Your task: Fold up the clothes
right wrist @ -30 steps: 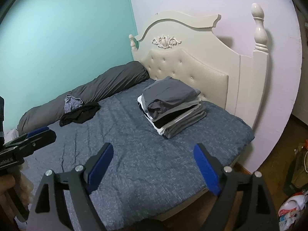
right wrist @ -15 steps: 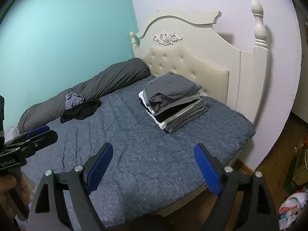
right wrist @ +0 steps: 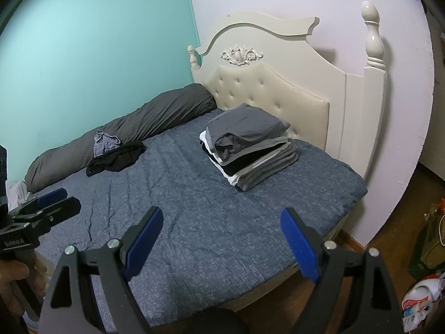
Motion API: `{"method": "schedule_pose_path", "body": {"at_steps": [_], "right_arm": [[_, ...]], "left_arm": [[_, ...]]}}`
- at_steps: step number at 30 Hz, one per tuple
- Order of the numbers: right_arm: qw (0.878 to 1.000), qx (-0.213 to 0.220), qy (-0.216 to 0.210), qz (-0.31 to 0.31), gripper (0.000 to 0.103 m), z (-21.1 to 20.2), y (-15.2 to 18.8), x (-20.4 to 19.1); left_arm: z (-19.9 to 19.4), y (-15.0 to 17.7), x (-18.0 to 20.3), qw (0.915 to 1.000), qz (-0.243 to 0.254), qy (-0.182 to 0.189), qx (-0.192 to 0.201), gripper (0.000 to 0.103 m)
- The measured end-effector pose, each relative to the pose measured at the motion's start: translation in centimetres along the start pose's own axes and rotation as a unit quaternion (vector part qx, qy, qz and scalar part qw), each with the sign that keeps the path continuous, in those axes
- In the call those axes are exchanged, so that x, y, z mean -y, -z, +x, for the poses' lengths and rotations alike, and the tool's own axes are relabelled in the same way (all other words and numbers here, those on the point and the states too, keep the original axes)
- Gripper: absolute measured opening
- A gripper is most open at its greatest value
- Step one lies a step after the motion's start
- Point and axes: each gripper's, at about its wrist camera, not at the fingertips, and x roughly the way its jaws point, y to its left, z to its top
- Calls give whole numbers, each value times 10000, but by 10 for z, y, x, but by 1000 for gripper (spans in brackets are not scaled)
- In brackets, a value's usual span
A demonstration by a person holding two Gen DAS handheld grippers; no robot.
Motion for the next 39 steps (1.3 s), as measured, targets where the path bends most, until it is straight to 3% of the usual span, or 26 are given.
{"method": "schedule_pose_path", "body": {"at_steps": [39], "right_arm": [[10000,-21,-21,-58,88,1,7,-5]], "left_arm": [[-1,9,-4,9998,-107,-177,-53,103]]}}
